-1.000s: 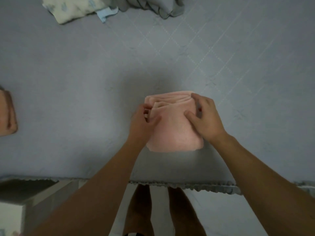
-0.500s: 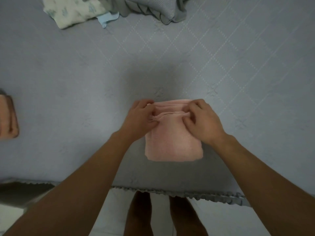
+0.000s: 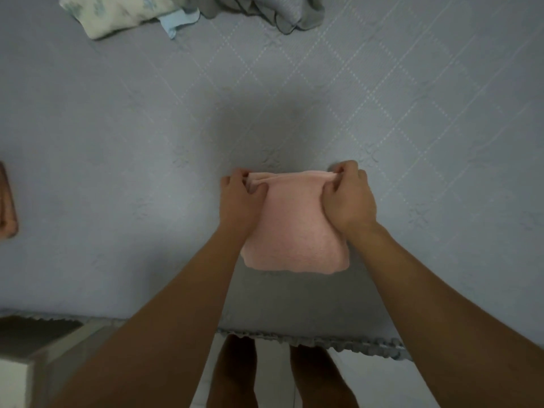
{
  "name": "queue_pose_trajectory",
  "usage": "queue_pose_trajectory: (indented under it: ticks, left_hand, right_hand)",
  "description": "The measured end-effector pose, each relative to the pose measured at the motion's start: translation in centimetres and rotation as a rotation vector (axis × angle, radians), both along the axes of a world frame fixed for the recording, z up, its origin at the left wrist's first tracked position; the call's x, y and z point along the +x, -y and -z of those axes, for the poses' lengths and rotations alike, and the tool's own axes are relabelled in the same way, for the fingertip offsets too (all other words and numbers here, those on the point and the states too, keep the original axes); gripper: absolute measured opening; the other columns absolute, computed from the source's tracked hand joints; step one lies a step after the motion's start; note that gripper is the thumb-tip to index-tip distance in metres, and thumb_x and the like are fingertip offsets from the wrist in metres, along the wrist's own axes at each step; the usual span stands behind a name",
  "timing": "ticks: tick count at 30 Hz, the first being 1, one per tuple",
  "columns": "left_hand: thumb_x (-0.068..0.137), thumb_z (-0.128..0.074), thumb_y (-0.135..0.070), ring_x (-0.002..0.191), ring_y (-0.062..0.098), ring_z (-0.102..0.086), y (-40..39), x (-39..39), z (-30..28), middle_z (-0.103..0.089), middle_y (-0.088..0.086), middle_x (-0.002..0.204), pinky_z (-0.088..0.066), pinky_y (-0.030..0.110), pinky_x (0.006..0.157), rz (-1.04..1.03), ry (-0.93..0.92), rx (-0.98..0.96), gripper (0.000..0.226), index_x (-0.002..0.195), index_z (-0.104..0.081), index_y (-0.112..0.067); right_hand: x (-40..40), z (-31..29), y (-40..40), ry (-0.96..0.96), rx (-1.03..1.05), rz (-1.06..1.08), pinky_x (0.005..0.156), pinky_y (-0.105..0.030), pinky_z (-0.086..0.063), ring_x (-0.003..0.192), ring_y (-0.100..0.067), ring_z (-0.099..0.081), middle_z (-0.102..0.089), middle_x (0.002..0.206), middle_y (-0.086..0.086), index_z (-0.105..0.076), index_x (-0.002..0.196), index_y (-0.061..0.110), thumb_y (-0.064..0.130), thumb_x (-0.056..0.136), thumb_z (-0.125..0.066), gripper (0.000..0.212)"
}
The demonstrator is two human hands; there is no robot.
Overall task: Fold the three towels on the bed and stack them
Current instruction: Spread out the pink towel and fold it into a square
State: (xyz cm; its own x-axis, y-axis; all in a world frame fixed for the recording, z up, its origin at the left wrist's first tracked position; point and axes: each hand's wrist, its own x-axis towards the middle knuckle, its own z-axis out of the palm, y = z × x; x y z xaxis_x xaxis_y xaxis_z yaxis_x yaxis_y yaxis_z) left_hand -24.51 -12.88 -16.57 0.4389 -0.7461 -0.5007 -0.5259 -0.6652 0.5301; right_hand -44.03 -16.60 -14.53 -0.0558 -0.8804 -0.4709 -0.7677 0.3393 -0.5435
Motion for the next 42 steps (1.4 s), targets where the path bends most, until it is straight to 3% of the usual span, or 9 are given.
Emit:
queue_pose_trajectory:
  ticks: [5, 8, 13, 19, 23, 26, 30, 35, 42]
  left_hand:
    - [0.089, -0.058, -0.043, 0.101, 0.023, -0.06, -1.6, 0.1, -0.2, -0.059, 0.009, 0.12, -0.049, 0.036, 0.087, -0.128, -0.025, -0.003, 0.042, 0.121, -0.055, -0.016]
    - [0.094, -0.052, -0.039, 0.124, 0.032, -0.049, -2.9, -0.8, -0.9, -0.045, 0.015, 0.14, -0.041, 0.044, 0.106, -0.149, -0.019, -0.024, 0.053, 0.139, -0.041, -0.015]
    - [0.098, -0.031, -0.046, 0.15, 0.035, -0.012, -4.6, -2.9, 0.4, -0.01, 0.015, 0.163, -0.011, 0.049, 0.118, 0.52, 0.361, -0.212, 0.06, 0.154, -0.021, -0.026]
    - [0.1, -0.032, -0.049, 0.151, 0.03, -0.005, -2.7, -0.9, 3.8, -0.004, 0.009, 0.165, -0.01, 0.051, 0.12, 0.556, 0.373, -0.045, 0.061, 0.155, -0.01, -0.032]
    - [0.086, -0.056, -0.061, 0.135, 0.038, -0.034, -4.3, -1.7, 1.4, -0.032, 0.02, 0.151, -0.028, 0.05, 0.11, 0.108, 0.163, 0.072, 0.089, 0.152, -0.019, -0.014]
    - [0.079, -0.071, -0.053, 0.116, 0.034, -0.054, -5.7, -1.0, 0.5, -0.055, 0.015, 0.127, -0.044, 0.048, 0.1, -0.153, -0.118, 0.131, 0.073, 0.131, -0.047, -0.007]
    - [0.078, -0.076, -0.045, 0.091, 0.019, -0.069, -8.1, 0.3, -0.3, -0.071, 0.012, 0.115, -0.054, 0.023, 0.056, -0.346, -0.682, 0.264, 0.058, 0.12, -0.061, -0.008]
    - [0.071, -0.074, -0.052, 0.106, 0.022, -0.069, -10.1, 4.4, -3.1, -0.073, 0.005, 0.113, -0.052, 0.041, 0.098, -0.342, -0.923, 0.331, 0.065, 0.123, -0.065, -0.014]
    - [0.078, -0.07, -0.039, 0.11, 0.027, -0.066, -13.8, 22.2, -10.9, -0.068, 0.006, 0.121, -0.05, 0.055, 0.095, -0.368, -0.761, 0.12, 0.057, 0.129, -0.057, -0.016]
  right_hand:
    - [-0.9, -0.2, -2.1, 0.089, 0.231, 0.196, 0.1, -0.045, -0.044, 0.119, -0.034, -0.055, -0.052, 0.136, -0.016, -0.042, 0.135, 0.011, 0.035, 0.097, -0.044, 0.045]
    - [0.0, -1.0, -4.2, -0.04, 0.012, 0.101, 0.113, -0.047, -0.029, 0.136, -0.038, -0.038, -0.038, 0.148, -0.02, -0.034, 0.145, 0.006, 0.034, 0.094, -0.046, 0.059]
    - [2.0, 1.4, -6.8, -0.241, -0.315, -0.614, 0.12, -0.052, -0.007, 0.15, -0.031, -0.009, -0.015, 0.162, -0.016, -0.024, 0.152, 0.004, 0.038, 0.092, -0.039, 0.072]
    - [1.6, 4.6, -5.5, -0.282, -0.202, -0.457, 0.121, -0.047, 0.001, 0.151, -0.025, 0.003, 0.0, 0.164, -0.011, -0.006, 0.155, 0.005, 0.037, 0.095, -0.034, 0.073]
    - [0.9, 3.2, -6.3, -0.035, -0.11, 0.038, 0.119, -0.04, -0.019, 0.144, -0.035, -0.024, -0.027, 0.155, -0.025, -0.028, 0.149, -0.001, 0.028, 0.094, -0.045, 0.064]
    - [-1.5, 2.3, -6.7, 0.092, 0.008, 0.281, 0.086, -0.039, -0.044, 0.1, -0.032, -0.059, -0.065, 0.11, -0.019, -0.062, 0.108, 0.007, 0.036, 0.091, -0.052, 0.035]
    - [-3.4, 1.5, -9.0, 0.383, 0.443, 0.526, 0.089, -0.044, -0.052, 0.099, -0.027, -0.065, -0.068, 0.115, -0.012, -0.062, 0.109, 0.016, 0.039, 0.092, -0.058, 0.029]
    - [-0.6, -2.3, -10.8, 0.527, 0.574, 0.496, 0.081, -0.046, -0.056, 0.101, -0.032, -0.067, -0.07, 0.114, -0.008, -0.059, 0.123, 0.018, 0.045, 0.09, -0.059, 0.043]
    - [17.8, -7.9, -11.8, 0.566, 0.517, 0.212, 0.08, -0.039, -0.055, 0.102, -0.022, -0.066, -0.067, 0.119, -0.003, -0.055, 0.128, 0.017, 0.03, 0.092, -0.059, 0.038]
